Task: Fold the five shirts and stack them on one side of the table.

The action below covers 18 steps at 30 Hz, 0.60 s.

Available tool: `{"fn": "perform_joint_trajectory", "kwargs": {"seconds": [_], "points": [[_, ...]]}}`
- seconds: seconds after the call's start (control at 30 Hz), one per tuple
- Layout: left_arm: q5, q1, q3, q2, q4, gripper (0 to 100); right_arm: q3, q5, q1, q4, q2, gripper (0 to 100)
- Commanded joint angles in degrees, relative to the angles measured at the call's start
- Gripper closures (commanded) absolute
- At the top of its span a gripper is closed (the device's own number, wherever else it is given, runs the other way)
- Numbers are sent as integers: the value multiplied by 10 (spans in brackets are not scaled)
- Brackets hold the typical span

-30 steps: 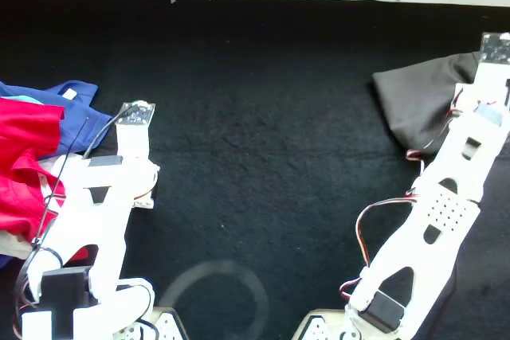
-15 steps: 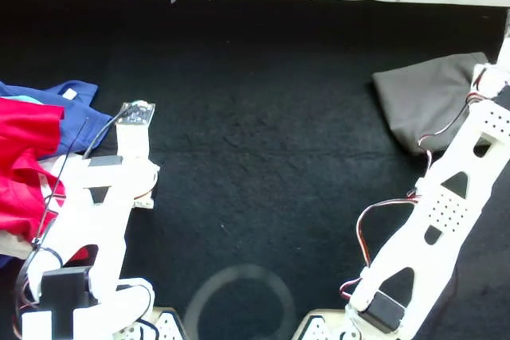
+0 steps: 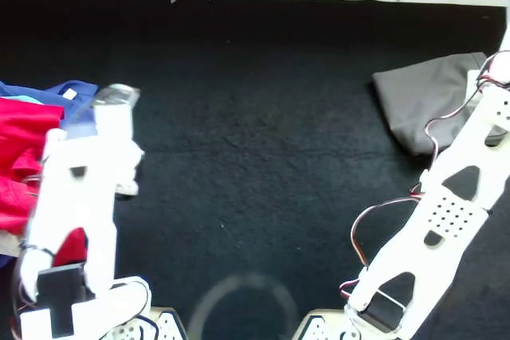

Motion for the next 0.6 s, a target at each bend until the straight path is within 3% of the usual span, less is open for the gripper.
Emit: {"fn": "perform_joint_trajectory", "kwargs": {"seconds": [0.0,0.27,0.4,0.57], "points": [[2,-81,-112,-8,126,816,58,4,-6,8,-105,826],[-73,-205,-143,-7,207,784,517,5,-26,7,-423,826],[-109,-249,-83,-7,135,784,705,6,-70,5,-604,826],[-115,-250,-5,-7,60,784,889,6,-171,4,-790,826]]}}
